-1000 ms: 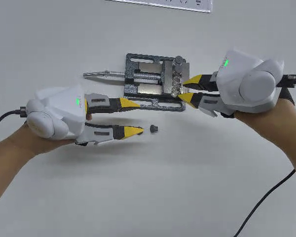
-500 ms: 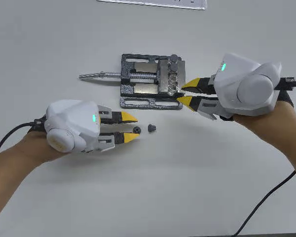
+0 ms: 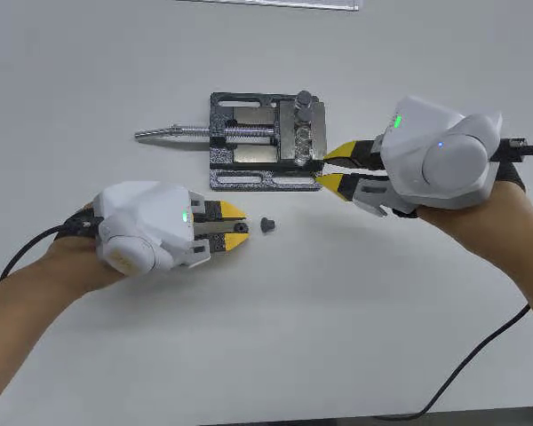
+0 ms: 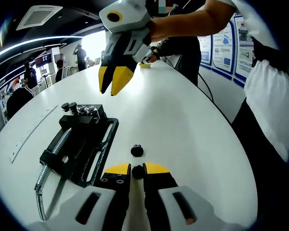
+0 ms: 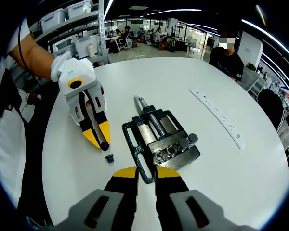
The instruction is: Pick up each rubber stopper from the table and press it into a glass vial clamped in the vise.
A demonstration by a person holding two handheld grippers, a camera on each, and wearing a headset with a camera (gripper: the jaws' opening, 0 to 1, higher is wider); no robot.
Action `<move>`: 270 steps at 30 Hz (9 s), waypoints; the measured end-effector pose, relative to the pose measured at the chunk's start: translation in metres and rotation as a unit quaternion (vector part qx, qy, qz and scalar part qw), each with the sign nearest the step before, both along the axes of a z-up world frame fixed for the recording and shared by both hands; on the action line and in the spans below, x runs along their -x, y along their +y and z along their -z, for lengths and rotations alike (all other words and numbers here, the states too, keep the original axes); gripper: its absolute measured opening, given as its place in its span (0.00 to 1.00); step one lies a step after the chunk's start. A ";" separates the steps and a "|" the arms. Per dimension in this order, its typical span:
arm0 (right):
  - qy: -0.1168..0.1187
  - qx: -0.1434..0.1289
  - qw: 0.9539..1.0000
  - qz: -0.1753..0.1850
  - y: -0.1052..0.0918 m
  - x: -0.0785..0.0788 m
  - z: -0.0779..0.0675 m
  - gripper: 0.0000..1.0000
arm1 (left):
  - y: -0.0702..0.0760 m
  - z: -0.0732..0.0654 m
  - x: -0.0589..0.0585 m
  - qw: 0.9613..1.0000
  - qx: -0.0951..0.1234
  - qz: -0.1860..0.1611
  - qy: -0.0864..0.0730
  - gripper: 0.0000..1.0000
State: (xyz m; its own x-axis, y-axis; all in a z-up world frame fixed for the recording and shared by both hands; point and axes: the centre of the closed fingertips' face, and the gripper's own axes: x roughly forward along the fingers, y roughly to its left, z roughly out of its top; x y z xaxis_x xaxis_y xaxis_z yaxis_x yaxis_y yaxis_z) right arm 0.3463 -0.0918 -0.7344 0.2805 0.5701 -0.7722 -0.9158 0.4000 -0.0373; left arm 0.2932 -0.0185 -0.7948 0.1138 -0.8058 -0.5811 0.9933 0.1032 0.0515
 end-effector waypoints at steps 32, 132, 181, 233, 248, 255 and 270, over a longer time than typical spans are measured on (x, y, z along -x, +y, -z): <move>0.003 0.003 1.000 -0.005 0.003 0.002 0.004 0.12 | 0.003 0.006 0.002 1.000 -0.011 -0.001 -0.004 0.04; 0.003 -0.038 0.988 -0.151 0.051 0.045 -0.002 0.01 | -0.024 -0.075 -0.014 0.980 0.190 -0.051 0.044 0.03; -0.010 0.010 0.978 -0.210 0.050 0.050 0.001 0.11 | -0.035 -0.079 -0.009 0.978 0.195 -0.032 0.065 0.04; -0.020 0.040 0.970 -0.238 0.047 0.049 -0.003 0.10 | -0.038 -0.080 -0.010 0.979 0.187 -0.032 0.069 0.05; -0.020 0.064 0.964 -0.258 0.045 0.052 0.001 0.10 | -0.040 -0.075 -0.006 0.983 0.172 -0.021 0.056 0.04; -0.017 0.057 0.965 -0.257 0.046 0.052 -0.001 0.10 | -0.039 -0.077 -0.007 0.982 0.178 -0.023 0.062 0.04; -0.016 0.064 0.963 -0.263 0.046 0.050 0.000 0.10 | -0.040 -0.079 -0.007 0.983 0.175 -0.022 0.060 0.04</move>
State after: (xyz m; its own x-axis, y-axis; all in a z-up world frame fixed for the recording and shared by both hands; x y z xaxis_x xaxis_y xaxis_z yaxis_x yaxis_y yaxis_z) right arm 0.2964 -0.0455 -0.7347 0.0031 0.5408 -0.8411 -0.9880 -0.1285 -0.0863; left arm 0.3006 -0.0585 -0.7155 0.1003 -0.9544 -0.2813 0.9843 0.1365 -0.1122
